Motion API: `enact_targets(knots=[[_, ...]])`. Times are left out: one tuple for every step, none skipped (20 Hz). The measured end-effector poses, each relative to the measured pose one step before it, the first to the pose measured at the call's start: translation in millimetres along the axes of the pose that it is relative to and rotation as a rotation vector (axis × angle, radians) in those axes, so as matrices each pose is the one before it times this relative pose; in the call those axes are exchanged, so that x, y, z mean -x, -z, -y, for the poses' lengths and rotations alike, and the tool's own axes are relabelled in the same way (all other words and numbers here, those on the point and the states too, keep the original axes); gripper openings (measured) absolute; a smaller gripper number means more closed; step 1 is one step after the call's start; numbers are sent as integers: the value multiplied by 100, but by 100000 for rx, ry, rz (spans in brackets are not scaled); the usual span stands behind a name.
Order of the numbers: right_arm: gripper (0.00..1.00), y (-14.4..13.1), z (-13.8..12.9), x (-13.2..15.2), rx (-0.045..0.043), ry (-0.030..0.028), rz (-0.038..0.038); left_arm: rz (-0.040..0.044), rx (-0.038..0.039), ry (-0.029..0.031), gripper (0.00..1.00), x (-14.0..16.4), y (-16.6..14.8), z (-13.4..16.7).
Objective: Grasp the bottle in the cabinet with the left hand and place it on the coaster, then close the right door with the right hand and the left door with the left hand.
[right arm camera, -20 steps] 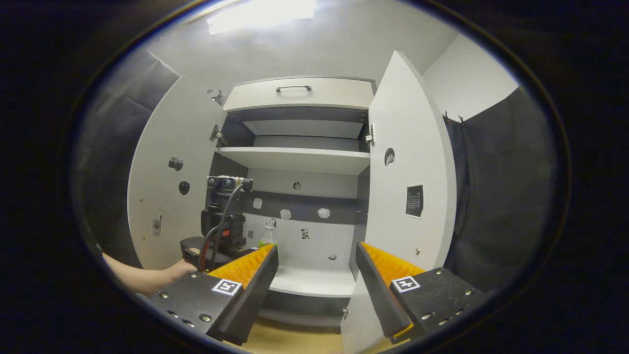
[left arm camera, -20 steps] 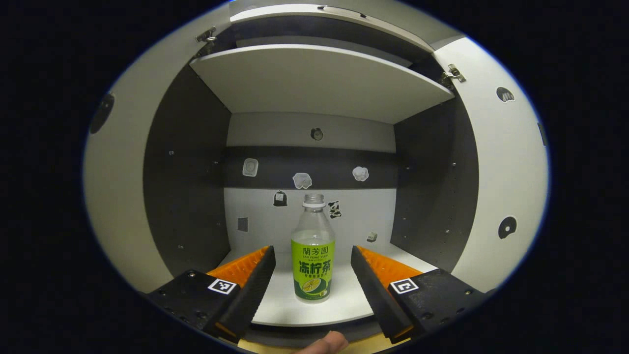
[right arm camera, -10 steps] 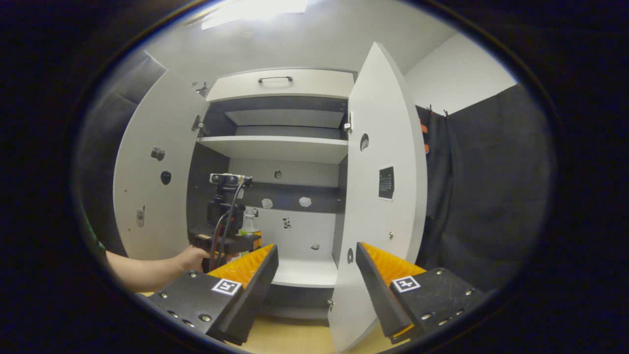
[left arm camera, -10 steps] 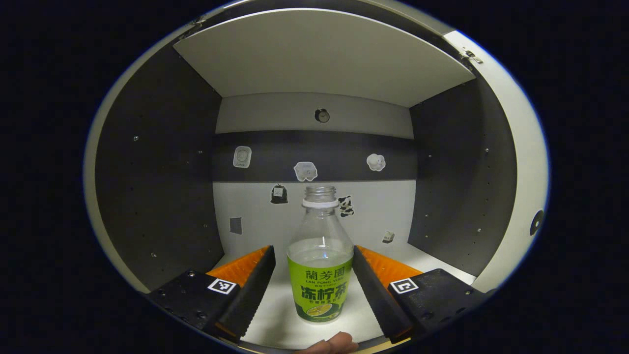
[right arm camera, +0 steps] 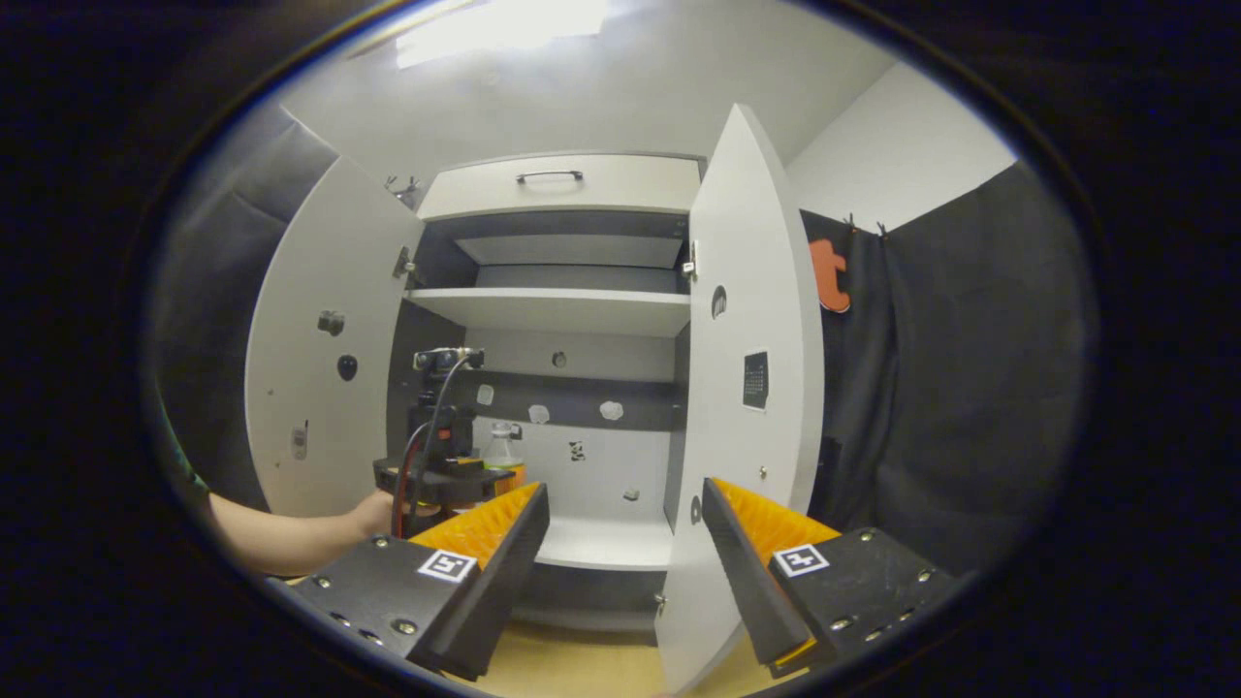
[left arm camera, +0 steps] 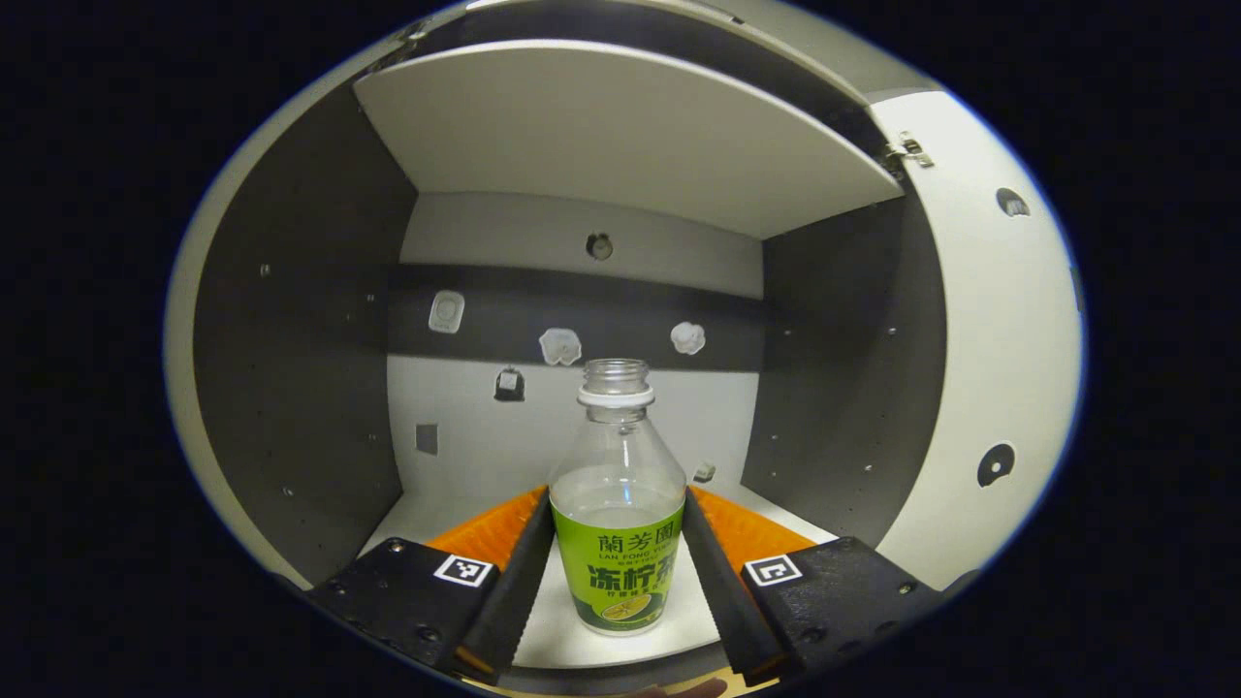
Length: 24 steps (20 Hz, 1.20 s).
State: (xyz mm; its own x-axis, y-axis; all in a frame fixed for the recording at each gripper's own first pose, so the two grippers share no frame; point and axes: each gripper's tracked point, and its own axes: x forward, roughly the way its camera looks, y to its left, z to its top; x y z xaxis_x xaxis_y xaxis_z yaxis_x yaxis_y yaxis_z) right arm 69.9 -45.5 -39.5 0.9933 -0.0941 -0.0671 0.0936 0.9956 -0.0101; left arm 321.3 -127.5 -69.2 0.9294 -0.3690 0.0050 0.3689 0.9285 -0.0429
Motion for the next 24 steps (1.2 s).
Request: enact_targets(knots=[[93, -44, -241, 332, 202, -836, 246, -249, -1472, 791, 79, 621, -151, 352], [93, -82, -208, 233, 258, -656, -109, -113, -620, -699, 78, 850, -360, 104], [93, -44, -208, 368, 309, -610, 1, 420, 430, 614, 79, 827, -517, 438], [93, -229, -157, 320, 11, -554, 192, 991, 1021, 1091, 79, 1123, -659, 617], [93, -78, -234, 404, -452, -790, 237, 956, 928, 545, 79, 1086, -535, 408], [93, -131, -162, 289, -686, -531, -40, 279, 237, 498, 78, 1122, -390, 480], [93, 22, -31, 320, -423, -156, 29, 796, -185, 87, 78, 1176, -363, 405], [93, -48, -103, 315, -249, -397, 36, 448, -523, 297, 78, 1100, -413, 457], [93, 48, -189, 277, -183, -744, -106, 177, -16, 1043, 78, 1227, -161, 672], [93, 72, -167, 341, -138, -778, -384, -78, 487, 624, 78, 1257, -170, 616], [93, 167, -29, 262, 38, -398, -169, 196, 1088, -511, 78, 1199, -78, 275], [93, 57, 3, 174, -71, -92, -52, -824, 813, -281, 78, 1115, 139, 358], [93, 87, -11, 256, -245, -204, 0, -395, 310, 442, 78, 1114, 311, 453], [93, 31, -36, 262, -437, -214, -182, -489, -169, -189, 78, 1012, 230, 314], [93, 73, -83, 368, -630, -410, 43, -412, 18, -197, 78, 1092, 423, 185], [93, -79, -191, 348, -555, -984, 165, -682, -368, 147, 78, 1159, 559, 361], [93, 86, -263, 258, -487, -1174, -74, -519, -557, 454, 78, 1027, 582, 368], [93, 115, -81, 293, -259, -535, -323, -917, -103, -1247, 78, 979, 604, 82], [93, 129, 87, 185, 30, -144, -240, -1178, -181, -1315, 78, 1074, 1033, -75], [93, 26, -42, 179, 50, -392, -105, 212, -139, 589, 78, 1135, 826, 404], [93, 128, -176, 244, -60, -746, -74, 179, -800, 2188, 78, 1158, 898, 780], [93, 112, -195, 176, 23, -861, -201, 629, -695, 1413, 78, 1160, 970, 519], [93, 198, -120, 86, 315, -486, -263, 304, -920, 1996, 78, 995, 990, 567], [95, 191, -53, 94, 432, -376, -336, -496, -240, 1723, 78, 1004, 1117, 700]])
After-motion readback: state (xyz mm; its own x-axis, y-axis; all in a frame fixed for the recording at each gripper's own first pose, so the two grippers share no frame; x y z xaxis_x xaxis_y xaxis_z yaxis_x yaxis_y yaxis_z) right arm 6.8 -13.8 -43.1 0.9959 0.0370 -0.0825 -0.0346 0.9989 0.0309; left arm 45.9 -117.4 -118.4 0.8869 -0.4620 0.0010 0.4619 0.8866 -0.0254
